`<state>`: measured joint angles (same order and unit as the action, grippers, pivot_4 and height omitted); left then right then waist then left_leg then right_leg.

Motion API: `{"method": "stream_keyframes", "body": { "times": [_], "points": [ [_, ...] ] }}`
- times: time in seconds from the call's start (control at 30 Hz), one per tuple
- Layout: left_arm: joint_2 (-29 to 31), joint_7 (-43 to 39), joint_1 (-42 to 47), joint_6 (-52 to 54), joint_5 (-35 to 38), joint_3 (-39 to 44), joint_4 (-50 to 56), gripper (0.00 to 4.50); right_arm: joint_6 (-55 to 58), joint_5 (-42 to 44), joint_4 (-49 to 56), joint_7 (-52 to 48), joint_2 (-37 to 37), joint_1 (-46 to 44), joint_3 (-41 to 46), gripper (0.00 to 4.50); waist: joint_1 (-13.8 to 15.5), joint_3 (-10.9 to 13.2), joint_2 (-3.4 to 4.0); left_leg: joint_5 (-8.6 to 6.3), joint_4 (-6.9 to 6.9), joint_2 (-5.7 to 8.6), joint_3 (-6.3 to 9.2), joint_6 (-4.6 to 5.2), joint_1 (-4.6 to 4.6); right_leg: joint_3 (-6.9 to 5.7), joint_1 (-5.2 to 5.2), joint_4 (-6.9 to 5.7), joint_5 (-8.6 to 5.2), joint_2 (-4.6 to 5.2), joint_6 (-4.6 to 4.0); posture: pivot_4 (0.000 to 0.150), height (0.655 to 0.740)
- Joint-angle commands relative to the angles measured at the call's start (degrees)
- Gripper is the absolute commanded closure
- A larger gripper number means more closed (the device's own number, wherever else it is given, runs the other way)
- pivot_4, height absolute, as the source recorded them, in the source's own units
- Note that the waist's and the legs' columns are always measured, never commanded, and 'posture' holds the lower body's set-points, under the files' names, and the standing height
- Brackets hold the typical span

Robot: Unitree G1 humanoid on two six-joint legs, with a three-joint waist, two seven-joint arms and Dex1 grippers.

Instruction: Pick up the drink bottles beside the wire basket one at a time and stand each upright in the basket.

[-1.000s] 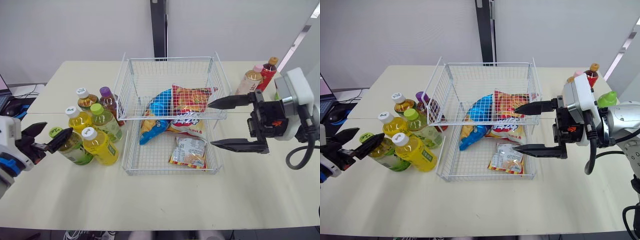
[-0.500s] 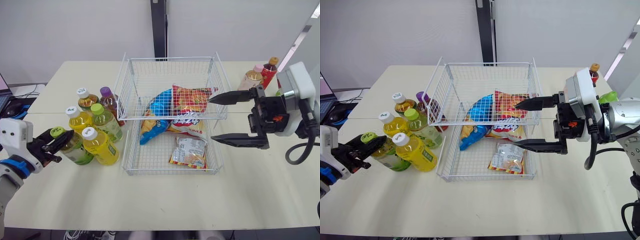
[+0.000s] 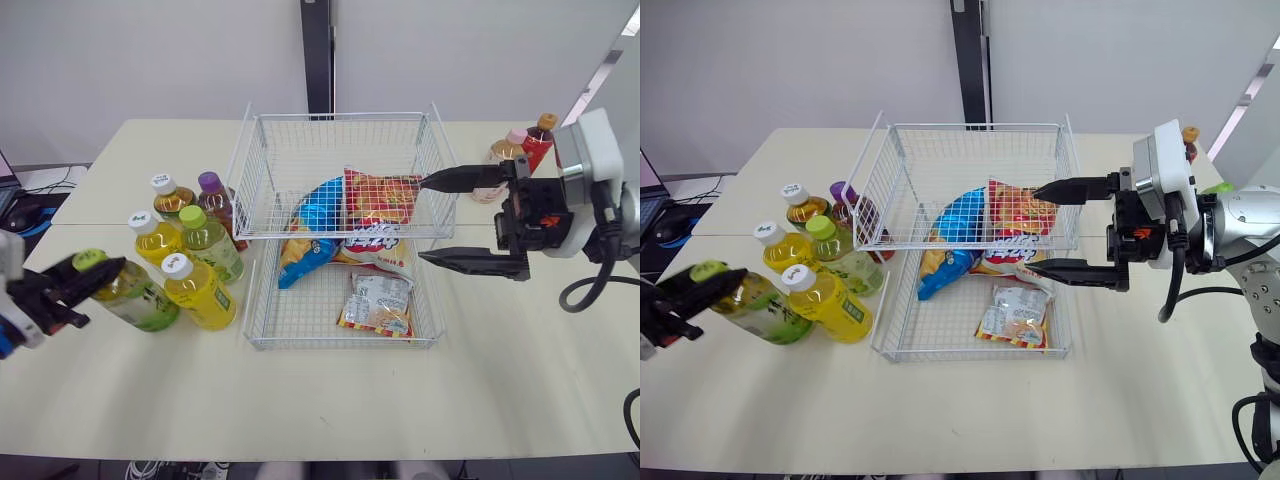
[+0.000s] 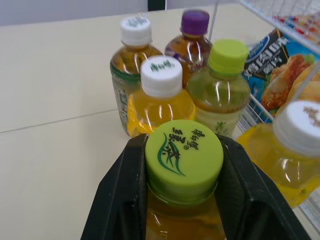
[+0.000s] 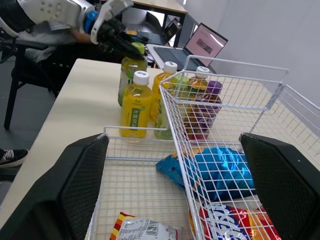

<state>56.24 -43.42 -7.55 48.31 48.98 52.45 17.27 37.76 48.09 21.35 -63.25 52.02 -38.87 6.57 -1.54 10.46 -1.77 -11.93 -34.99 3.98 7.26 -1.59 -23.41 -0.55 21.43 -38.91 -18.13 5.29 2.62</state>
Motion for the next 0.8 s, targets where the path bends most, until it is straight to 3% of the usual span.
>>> {"method": "stream_keyframes", "body": {
  "times": [0.03, 0.17, 0.3, 0.43, 0.63, 0.8],
  "points": [
    [7.6, -4.5, 2.9, 3.8, 3.0, 7.4, -3.4, 3.12, -0.9, -0.3, -1.7, -2.0, 1.7, -1.9, 2.3, 0.0, 0.0, 0.0, 0.0, 0.0, 0.0, 0.0, 0.0, 0.0, -0.01, -0.01, 0.01, 0.0, 0.0, -0.03, 0.0, 0.15, 0.74],
    [17.9, -6.9, 12.5, 4.7, 3.2, 5.5, -12.7, 3.12, -0.6, -0.5, -2.2, -2.3, 3.4, -1.3, 3.6, 0.0, 0.0, 0.0, 0.04, 0.0, 0.03, 0.01, 0.05, 0.0, -0.04, -0.06, 0.03, 0.01, 0.0, -0.1, 0.0, 0.15, 0.74],
    [23.7, -7.6, 23.1, 5.4, 4.8, -0.8, -19.5, 3.12, -0.1, -0.1, -2.1, -2.1, 4.7, -0.7, 5.1, 0.0, -0.2, 0.1, 0.08, 0.0, 0.03, 0.04, 0.02, 0.0, -0.08, -0.04, 0.09, -0.03, 0.0, -0.13, 0.01, 0.15, 0.74],
    [27.8, -7.7, 37.8, 5.4, 7.6, -14.6, -25.7, 3.12, 0.3, 0.7, -1.2, -2.3, 6.1, 2.0, 7.9, 0.0, -0.2, 0.1, 0.11, 0.0, 0.05, 0.04, -0.03, 0.0, -0.09, -0.02, 0.11, -0.05, 0.0, -0.14, 0.02, 0.15, 0.74],
    [20.1, -9.0, 72.5, 5.8, 2.1, -37.9, -33.0, 3.12, 1.1, 2.0, 1.3, 0.1, 6.2, 5.7, 10.6, 0.0, -0.1, 0.1, 0.04, 0.01, -0.1, 0.05, 0.05, -0.02, -0.3, -0.07, 0.23, -0.13, 0.06, -0.28, 0.13, 0.15, 0.74],
    [10.1, -12.9, 89.8, 5.8, -6.1, -48.4, -39.5, 3.12, 1.9, 2.8, 3.2, 2.8, 5.8, 8.2, 12.7, 0.0, -0.3, 0.1, 0.03, 0.02, -0.24, 0.23, -0.02, -0.01, -0.5, 0.02, 0.32, -0.14, 0.11, -0.19, 0.24, 0.15, 0.74]
  ]
}}
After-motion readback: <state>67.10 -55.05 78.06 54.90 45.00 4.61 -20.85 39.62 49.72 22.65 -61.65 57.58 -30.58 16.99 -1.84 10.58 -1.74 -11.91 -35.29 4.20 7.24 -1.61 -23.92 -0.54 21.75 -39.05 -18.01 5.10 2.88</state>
